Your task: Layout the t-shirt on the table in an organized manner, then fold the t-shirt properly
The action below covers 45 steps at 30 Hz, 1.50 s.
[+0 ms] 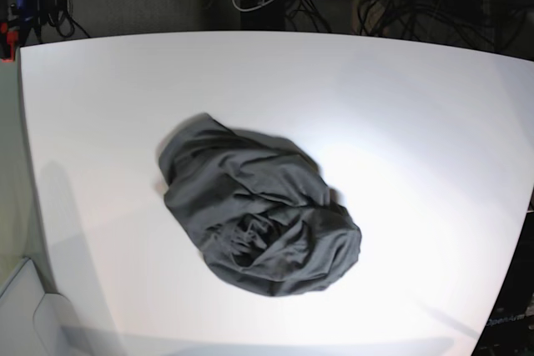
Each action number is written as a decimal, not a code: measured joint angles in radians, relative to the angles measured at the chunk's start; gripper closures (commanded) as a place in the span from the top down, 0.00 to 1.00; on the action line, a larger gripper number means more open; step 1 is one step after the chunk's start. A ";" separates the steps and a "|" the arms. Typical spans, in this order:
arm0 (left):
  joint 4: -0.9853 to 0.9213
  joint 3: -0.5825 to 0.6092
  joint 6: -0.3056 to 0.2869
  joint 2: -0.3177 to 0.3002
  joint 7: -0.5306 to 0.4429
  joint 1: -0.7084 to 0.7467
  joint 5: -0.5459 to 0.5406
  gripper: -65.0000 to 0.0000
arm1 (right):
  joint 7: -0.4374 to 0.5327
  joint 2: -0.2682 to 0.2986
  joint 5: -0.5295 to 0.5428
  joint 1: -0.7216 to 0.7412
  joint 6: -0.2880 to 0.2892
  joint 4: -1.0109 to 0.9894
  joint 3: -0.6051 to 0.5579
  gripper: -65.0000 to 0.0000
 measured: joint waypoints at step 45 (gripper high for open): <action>0.000 0.000 0.000 0.000 0.000 0.003 0.000 0.00 | -0.004 0.000 0.000 -0.033 0.003 0.073 -0.005 0.00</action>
